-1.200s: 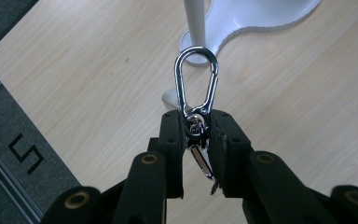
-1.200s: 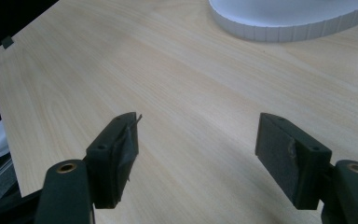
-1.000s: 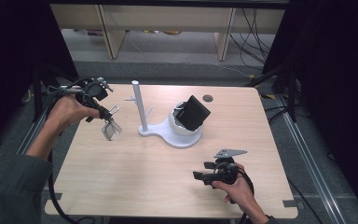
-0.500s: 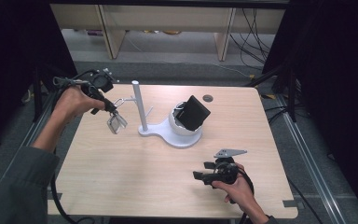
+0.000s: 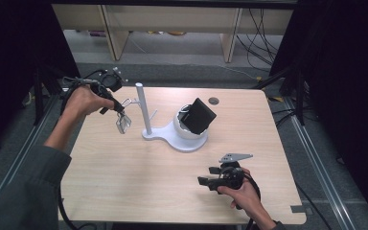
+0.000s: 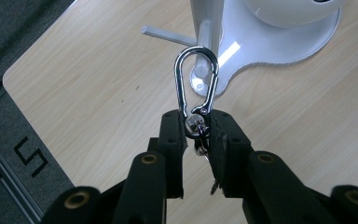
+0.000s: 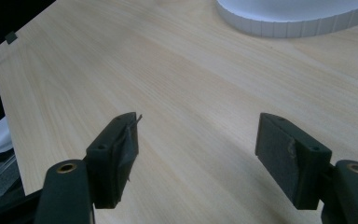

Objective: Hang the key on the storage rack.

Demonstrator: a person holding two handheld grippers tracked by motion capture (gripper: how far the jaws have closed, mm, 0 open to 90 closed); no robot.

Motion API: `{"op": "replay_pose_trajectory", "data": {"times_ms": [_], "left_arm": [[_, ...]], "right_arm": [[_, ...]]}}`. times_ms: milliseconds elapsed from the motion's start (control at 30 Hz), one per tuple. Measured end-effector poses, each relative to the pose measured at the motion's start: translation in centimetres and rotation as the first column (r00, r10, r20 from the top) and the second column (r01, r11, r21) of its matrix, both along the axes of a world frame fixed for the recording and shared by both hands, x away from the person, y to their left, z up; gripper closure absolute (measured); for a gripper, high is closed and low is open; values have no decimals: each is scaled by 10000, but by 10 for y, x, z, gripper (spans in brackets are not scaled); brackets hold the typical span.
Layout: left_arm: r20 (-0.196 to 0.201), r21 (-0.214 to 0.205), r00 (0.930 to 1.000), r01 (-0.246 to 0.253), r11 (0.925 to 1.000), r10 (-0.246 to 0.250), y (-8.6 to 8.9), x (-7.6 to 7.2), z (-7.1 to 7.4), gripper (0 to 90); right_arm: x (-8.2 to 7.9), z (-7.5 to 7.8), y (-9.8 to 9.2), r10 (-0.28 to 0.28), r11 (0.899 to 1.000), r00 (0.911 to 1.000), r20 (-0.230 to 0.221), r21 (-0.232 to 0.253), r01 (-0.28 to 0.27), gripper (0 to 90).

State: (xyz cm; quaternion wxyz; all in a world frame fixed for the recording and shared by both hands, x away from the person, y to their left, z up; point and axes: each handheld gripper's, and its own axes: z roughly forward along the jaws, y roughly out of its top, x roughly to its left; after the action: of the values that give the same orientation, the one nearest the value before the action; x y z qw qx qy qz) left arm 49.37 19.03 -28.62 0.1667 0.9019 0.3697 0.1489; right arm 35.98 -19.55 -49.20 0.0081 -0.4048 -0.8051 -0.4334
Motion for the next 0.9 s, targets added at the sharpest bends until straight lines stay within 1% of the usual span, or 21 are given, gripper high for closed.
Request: {"op": "replay_pose_trajectory", "data": {"times_ms": [67,100,167,233,267,300,333,367,400,433,500,533,567,600,667,700,733,767,800,833,900], "left_arm": [[-25,36,10000,54,10000,-53,-2,1,-1,749],[-27,52,10000,88,9999,-88,-2,2,-2,749],[-32,-79,10000,-22,10000,21,-4,3,-3,749],[-59,32,10000,35,10000,-35,-5,4,-6,749],[-197,-37,9998,-69,10000,68,-7,4,-7,749],[-203,-54,9998,-86,9999,85,-7,4,-7,749],[-86,-48,10000,30,10000,-30,-7,5,-7,749],[-103,-72,9999,27,10000,-28,-8,6,-8,749],[-232,-84,9997,-68,9999,66,-9,6,-10,749],[-151,-45,9999,82,10000,-83,-9,7,-11,748],[-113,-90,9999,-26,10000,25,-10,9,-15,748],[-129,-55,9999,57,10000,-57,-10,10,-16,748],[-191,-85,9998,54,9999,-55,-10,11,-18,748],[-126,-74,9999,76,9999,-77,-11,11,-20,747],[-117,-228,9999,8,9997,-11,-11,12,-22,747],[-49,-351,9998,-187,9992,185,-12,13,-23,744],[23,-396,9999,-137,9991,138,-11,14,-24,743],[-30,-405,10000,-59,9992,58,-12,14,-25,746],[-68,-430,10000,-61,9991,58,-13,13,-26,725],[-68,-473,10000,-70,9989,67,-13,12,-26,696],[11,-468,10000,-13,9989,14,-13,12,-25,679]], "right_arm": [[-1,0,1,-9,10000,10000,-58,33,9,311],[1,0,-1,152,9999,9997,194,-72,-150,311],[1,0,-1,92,9999,9999,132,-51,-91,311],[1,0,-1,81,10000,9999,119,-19,-81,311],[-2,1,1,-79,9999,9998,-162,67,80,311],[-1,1,1,16,10000,10000,-50,38,-16,311],[-1,1,1,22,10000,10000,-56,21,-22,311],[1,0,-1,95,10000,9999,117,-26,-94,311],[1,0,-1,85,10000,9999,122,-18,-85,311],[-1,1,1,-85,9999,9998,-166,78,87,311],[0,1,1,36,10000,10000,20,-14,-36,311],[0,0,0,72,9999,9998,159,-88,-71,311],[-1,0,1,17,10000,10000,-61,39,-17,311],[-1,1,1,5,10000,10000,-57,61,-5,311],[-1,1,1,10,10000,10000,-60,34,-10,311],[0,0,1,-2,10000,10000,-12,-41,2,311],[1,0,0,-1,9999,9999,112,-151,3,311],[1,0,0,20,10000,9999,164,-63,-19,311],[1,0,0,60,10000,9999,88,-7,-60,311],[0,1,0,-24,10000,10000,33,-95,25,311],[0,0,1,-15,10000,10000,-4,-70,15,310]]}}
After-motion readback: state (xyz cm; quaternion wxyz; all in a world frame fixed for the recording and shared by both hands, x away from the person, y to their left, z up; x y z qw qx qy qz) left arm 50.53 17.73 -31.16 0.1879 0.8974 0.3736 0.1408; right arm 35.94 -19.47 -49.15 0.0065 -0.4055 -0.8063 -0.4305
